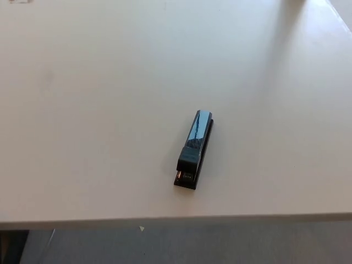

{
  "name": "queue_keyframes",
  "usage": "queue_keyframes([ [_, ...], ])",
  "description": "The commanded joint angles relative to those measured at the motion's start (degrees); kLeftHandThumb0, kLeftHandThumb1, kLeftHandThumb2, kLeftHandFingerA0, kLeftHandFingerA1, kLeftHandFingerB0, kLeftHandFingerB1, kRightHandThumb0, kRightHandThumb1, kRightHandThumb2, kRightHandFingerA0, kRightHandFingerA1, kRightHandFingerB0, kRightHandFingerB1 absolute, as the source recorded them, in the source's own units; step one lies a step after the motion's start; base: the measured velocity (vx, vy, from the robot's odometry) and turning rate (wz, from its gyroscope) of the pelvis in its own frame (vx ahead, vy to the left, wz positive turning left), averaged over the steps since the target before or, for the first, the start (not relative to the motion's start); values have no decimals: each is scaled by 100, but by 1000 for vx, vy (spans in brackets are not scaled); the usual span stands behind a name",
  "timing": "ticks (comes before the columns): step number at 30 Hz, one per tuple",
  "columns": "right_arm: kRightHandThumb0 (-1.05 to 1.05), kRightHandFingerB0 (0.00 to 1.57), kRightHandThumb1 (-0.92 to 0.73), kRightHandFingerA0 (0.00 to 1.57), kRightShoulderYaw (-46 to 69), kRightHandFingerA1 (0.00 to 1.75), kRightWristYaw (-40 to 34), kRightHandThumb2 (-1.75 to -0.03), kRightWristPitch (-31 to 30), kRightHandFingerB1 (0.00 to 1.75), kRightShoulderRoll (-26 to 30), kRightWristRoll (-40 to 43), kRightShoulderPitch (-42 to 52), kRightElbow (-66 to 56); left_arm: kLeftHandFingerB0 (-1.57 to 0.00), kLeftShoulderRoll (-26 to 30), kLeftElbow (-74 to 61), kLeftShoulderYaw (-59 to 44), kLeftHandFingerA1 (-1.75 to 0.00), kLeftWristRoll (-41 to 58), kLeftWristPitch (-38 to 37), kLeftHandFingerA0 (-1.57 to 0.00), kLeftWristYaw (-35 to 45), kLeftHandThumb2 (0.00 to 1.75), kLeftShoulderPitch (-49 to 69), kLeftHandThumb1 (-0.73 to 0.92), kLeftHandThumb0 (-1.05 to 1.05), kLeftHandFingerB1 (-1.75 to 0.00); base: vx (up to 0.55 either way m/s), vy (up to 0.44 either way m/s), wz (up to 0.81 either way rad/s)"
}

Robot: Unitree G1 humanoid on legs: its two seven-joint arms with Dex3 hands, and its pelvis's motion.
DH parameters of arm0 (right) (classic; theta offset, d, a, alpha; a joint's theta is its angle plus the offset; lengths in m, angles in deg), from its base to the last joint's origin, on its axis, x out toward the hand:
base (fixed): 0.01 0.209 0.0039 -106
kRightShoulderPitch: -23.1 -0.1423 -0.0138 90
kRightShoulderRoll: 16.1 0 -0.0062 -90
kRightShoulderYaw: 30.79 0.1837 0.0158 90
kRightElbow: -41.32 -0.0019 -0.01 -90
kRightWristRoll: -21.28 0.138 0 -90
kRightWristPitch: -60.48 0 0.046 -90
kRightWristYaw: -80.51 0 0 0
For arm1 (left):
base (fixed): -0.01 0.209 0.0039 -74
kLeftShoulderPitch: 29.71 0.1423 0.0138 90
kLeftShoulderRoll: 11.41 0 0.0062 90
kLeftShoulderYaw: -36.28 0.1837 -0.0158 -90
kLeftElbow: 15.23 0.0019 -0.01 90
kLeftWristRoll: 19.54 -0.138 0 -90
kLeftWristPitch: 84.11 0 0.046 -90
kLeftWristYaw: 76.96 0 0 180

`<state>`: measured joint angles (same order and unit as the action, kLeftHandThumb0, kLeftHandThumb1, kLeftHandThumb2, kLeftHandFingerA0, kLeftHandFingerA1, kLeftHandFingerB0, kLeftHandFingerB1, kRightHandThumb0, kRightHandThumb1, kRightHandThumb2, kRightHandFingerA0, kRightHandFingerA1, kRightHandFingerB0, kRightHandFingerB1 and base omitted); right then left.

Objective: The robot uses its right hand to press on the stapler that is in the middle of the desk

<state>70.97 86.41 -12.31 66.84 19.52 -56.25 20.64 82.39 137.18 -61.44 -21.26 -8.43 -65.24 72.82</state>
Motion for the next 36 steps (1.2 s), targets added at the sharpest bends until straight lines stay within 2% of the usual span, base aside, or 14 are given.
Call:
queue_keyframes([
  [1,-53,57,-78,62,270,48,295,-64,939,41,11,316,-126,271,-6,260,250,-160,-52,174,-773,-7,423,118,-127,63,-35,-51,0,0,0],
  [5,-54,59,-78,63,315,49,258,-64,1002,43,1,290,-160,322,-15,322,360,-128,-57,104,-1178,-17,574,122,-147,68,-32,-55,0,0,0],
  [6,-54,65,-77,67,302,56,98,-63,1002,47,-1,248,-164,314,-19,349,408,-115,-41,75,-1267,-26,584,66,-162,89,-70,-37,0,0,0],
  [7,-52,70,-74,70,339,87,-69,-62,952,57,15,252,-200,350,-2,265,486,-232,-50,187,-773,-4,425,117,-269,62,-36,-49,0,0,0],
  [8,-42,71,-60,78,398,111,-339,-100,1027,83,19,260,-210,358,-3,263,468,-232,-50,191,-879,-5,480,117,-245,61,-36,-50,0,0,0],
  [13,-49,57,-71,48,792,154,-794,-62,1244,135,217,562,-237,297,-5,221,412,-304,-52,252,-1121,-5,617,120,-238,67,-34,-51,0,0,0],
  [14,-44,71,-60,80,956,108,-689,-100,1278,87,314,680,-238,273,-1,284,521,-250,-49,156,-1018,-3,570,118,-312,63,-35,-49,0,0,0],
  [16,-44,71,-60,80,1081,108,-640,-100,1306,87,335,697,-263,269,-1,328,585,-233,-49,119,-987,-3,561,118,-375,63,-35,-49,0,0,0],
  [18,-50,65,-68,75,1667,89,-89,-60,1130,55,475,1290,-297,258,-5,332,411,-241,-51,155,-1119,-4,611,119,-304,67,-34,-51,0,0,0],
  [26,-47,54,-70,61,2786,90,140,-61,920,55,1137,1875,-363,306,-3,312,602,-324,-50,215,-900,-5,550,117,-552,62,-36,-50,0,0,0],
  [27,-48,54,-71,64,2946,67,204,-61,976,43,1235,1988,-353,242,-25,313,616,-326,-48,210,-944,-25,558,65,-572,91,-71,-45,0,0,0],
  [29,-48,52,-72,62,3148,63,248,-61,1166,42,1382,2077,-317,82,-26,326,627,-323,-50,196,-1086,-27,594,65,-567,92,-69,-48,0,0,0],
  [30,-47,49,-76,58,3143,55,120,-63,1391,40,1467,1989,-308,-54,-6,308,607,-324,-52,193,-1082,-7,549,117,-581,62,-36,-51,0,0,0],
  [36,-61,25,-80,28,3320,33,-278,-64,1774,30,1798,1883,-129,-1008,-4,356,633,-319,-50,156,-1001,-5,557,116,-648,60,-36,-50,0,0,0],
])
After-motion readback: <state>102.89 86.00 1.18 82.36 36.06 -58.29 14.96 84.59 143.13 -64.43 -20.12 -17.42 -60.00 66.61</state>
